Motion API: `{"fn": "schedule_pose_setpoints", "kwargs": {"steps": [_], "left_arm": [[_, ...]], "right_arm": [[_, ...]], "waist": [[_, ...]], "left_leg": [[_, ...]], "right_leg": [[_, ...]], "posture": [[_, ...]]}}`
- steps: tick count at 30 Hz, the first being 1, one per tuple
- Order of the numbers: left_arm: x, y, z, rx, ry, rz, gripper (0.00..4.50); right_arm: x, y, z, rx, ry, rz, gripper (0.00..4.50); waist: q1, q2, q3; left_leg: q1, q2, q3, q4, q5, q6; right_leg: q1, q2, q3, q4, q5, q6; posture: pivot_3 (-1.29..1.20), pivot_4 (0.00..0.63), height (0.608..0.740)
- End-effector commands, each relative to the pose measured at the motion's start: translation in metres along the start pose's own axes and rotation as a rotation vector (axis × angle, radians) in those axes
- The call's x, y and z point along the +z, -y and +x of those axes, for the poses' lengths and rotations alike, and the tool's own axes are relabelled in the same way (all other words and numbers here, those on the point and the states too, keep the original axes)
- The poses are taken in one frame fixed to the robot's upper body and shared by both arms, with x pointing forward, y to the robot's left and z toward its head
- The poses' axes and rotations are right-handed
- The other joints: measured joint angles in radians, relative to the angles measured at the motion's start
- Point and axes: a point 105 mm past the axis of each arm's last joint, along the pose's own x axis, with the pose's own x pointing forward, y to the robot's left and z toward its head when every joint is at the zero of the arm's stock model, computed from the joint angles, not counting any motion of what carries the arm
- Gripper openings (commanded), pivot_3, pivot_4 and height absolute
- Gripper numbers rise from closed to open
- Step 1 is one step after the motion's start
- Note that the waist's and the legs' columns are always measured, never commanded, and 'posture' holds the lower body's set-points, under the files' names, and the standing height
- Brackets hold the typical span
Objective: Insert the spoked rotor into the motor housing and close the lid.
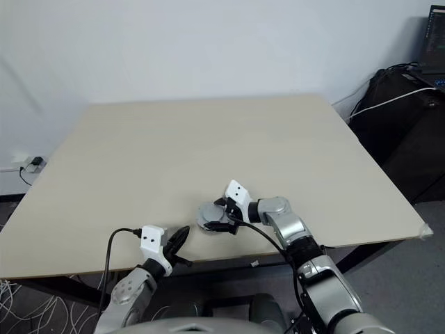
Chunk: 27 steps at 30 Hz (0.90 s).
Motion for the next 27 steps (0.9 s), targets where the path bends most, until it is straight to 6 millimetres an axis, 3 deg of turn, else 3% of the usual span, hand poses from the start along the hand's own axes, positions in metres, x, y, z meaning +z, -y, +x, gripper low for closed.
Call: {"fn": "schedule_pose_setpoints", "kwargs": {"steps": [1,15,20,27], "left_arm": [[0.016,-0.001,0.001,0.002,0.062,0.017,0.00],[0.015,-0.002,0.000,0.004,0.062,0.017,0.00],[0.014,-0.002,0.001,0.005,0.062,0.014,0.00],[0.014,-0.001,0.001,0.003,0.062,0.010,0.00]], "right_arm": [[0.011,0.004,0.001,0.002,0.017,-0.036,4.49],[0.004,0.007,0.003,-0.010,-0.010,-0.041,4.49],[0.003,0.008,0.003,-0.016,-0.011,-0.034,3.31],[0.000,0.001,0.003,-0.031,0.006,-0.028,3.30]], "waist": [[0.000,0.000,0.000],[0.000,0.000,0.000],[0.000,0.000,0.000],[0.000,0.000,0.000]], "left_leg": [[0.000,0.000,0.000,0.000,0.000,0.000],[0.000,0.000,0.000,0.000,0.000,0.000],[0.000,0.000,0.000,0.000,0.000,0.000],[0.000,0.000,0.000,0.000,0.000,0.000]], "right_leg": [[0.000,0.000,0.000,0.000,0.000,0.000],[0.000,0.000,0.000,0.000,0.000,0.000],[0.000,0.000,0.000,0.000,0.000,0.000],[0.000,0.000,0.000,0.000,0.000,0.000]], "posture": [[0.00,0.000,0.740],[0.00,0.000,0.740],[0.00,0.000,0.740],[0.00,0.000,0.740]]}}
